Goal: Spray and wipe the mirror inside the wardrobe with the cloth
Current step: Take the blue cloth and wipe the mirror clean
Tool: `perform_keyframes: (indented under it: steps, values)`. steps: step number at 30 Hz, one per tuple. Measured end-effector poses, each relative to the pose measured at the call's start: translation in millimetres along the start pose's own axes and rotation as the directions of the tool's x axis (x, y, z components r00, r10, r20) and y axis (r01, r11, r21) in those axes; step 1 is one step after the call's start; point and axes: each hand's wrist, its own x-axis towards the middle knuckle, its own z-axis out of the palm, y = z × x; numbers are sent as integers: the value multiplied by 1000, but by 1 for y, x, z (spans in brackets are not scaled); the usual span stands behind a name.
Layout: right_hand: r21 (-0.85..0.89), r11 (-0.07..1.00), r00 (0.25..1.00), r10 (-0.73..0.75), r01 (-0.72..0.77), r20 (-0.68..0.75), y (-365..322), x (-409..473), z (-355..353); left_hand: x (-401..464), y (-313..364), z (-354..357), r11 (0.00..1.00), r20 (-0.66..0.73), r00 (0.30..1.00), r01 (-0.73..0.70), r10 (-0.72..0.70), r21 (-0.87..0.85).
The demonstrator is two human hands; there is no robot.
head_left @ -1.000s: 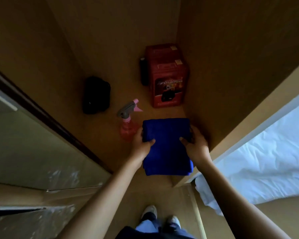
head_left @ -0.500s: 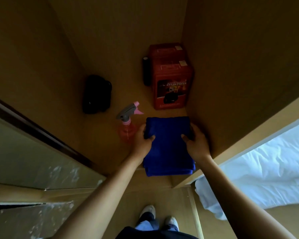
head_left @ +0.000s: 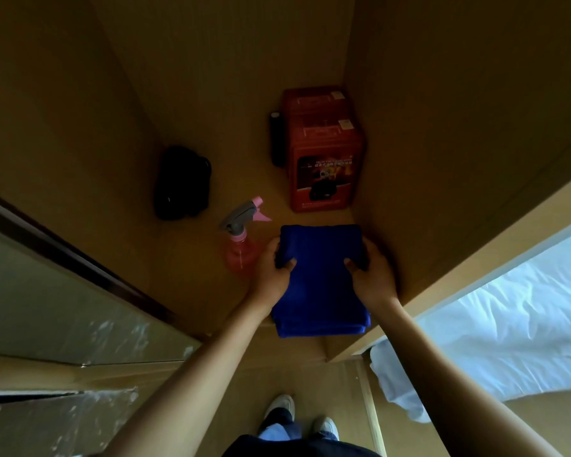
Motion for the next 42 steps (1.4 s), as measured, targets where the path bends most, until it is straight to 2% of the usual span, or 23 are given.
perform_keyframes:
  steps: [8, 13, 18, 25, 29, 32, 42]
  values:
    - [37, 999, 1000, -17, 17, 0, -13, -14, -3, -30, 11, -9, 1000, -28, 999, -26, 26, 8]
    - [120, 983, 988, -147, 140, 48, -16, -46, -11, -82, 19, -23, 988, -177, 981, -55, 81, 145]
    - [232, 925, 945, -322, 301, 56, -35, -97, -23, -150, 38, -38, 960, -346, 896, -254, 278, 116]
    - [388, 783, 837, -545, 485, 55, -98, -191, -18, -246, 82, -98, 923, -522, 772, -375, 362, 86]
    - [464, 658, 738, -675, 593, 15, -140, -237, 10, -279, 97, -153, 892, -587, 695, -437, 416, 116]
    - [445, 575, 665, -744, 686, -64, -167, -265, 44, -295, 102, -204, 871, -596, 665, -474, 451, 131]
    - [354, 517, 608, -761, 779, -227, -258, -341, 150, -328, 140, -363, 786, -465, 648, -583, 603, 206]
